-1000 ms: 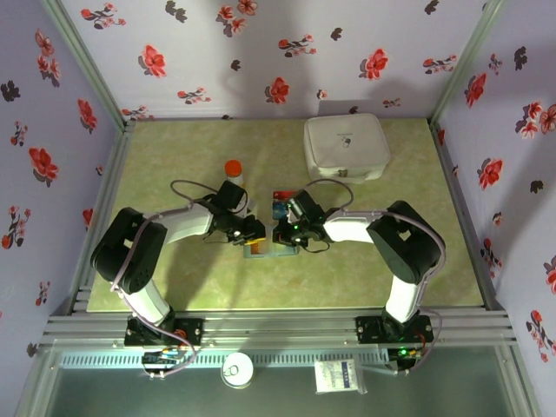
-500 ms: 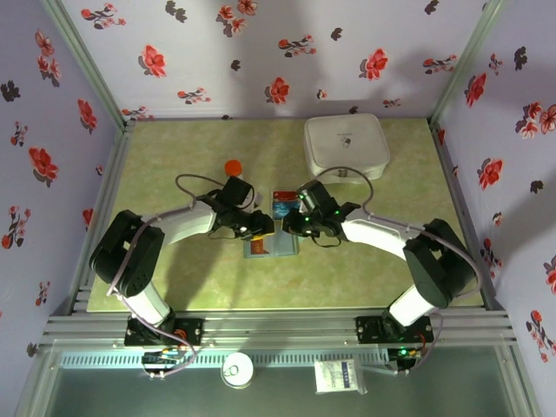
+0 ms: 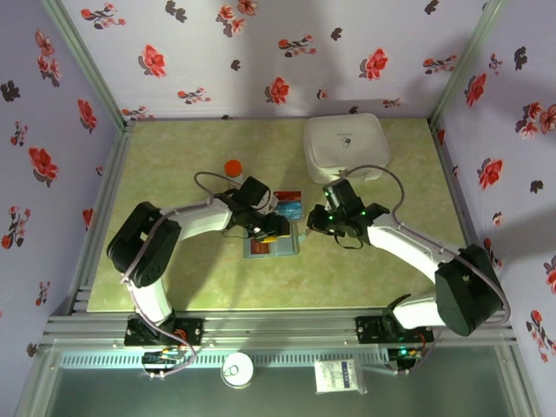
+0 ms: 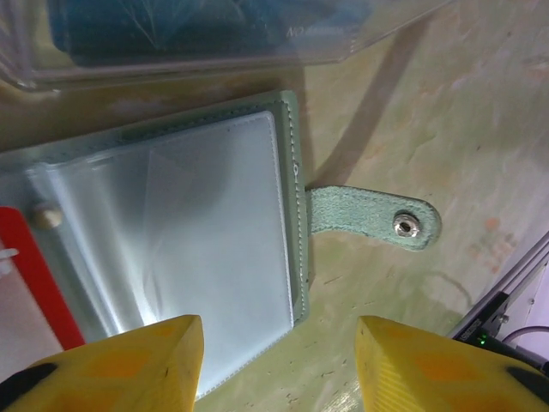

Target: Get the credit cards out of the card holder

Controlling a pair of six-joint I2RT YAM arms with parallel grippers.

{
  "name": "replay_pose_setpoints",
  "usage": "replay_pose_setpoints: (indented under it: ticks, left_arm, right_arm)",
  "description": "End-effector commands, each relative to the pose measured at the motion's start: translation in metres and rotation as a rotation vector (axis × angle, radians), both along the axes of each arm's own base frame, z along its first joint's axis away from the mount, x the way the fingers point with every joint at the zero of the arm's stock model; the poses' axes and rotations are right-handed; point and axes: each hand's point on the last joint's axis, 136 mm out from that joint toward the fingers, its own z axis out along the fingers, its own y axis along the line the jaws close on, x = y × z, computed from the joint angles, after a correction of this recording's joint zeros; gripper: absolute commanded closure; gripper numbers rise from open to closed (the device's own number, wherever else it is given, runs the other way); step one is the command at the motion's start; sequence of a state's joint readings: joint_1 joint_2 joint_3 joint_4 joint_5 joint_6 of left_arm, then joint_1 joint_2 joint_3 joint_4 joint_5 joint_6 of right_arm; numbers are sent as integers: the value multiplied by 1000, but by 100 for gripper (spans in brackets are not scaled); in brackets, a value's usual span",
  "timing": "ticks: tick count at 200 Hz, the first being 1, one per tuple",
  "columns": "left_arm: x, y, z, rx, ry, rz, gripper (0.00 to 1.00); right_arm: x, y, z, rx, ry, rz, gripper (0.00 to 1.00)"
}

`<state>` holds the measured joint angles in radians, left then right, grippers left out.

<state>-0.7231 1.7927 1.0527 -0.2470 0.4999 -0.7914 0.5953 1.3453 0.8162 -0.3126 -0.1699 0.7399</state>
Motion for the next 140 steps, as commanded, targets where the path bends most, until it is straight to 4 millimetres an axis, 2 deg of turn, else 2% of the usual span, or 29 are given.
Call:
replay_pose_setpoints:
  ticks: [1,35,80,140]
  left_arm:
    - [3,-14,3,-19,2,-15,50]
    - [1,-15,-9,9,22,-31,49]
    - [1,-15,-10,12,17,-32,49]
    - [10,1,17,8,-72,1,49]
  right_arm:
    - [-5,-9,-3,-31,5,-4,83]
    - [-5,-7,-6,-21,13,-2,82]
    - [-7,-4,-8,3,26,-3,82]
    - [-6,17,-7,58,40,33,81]
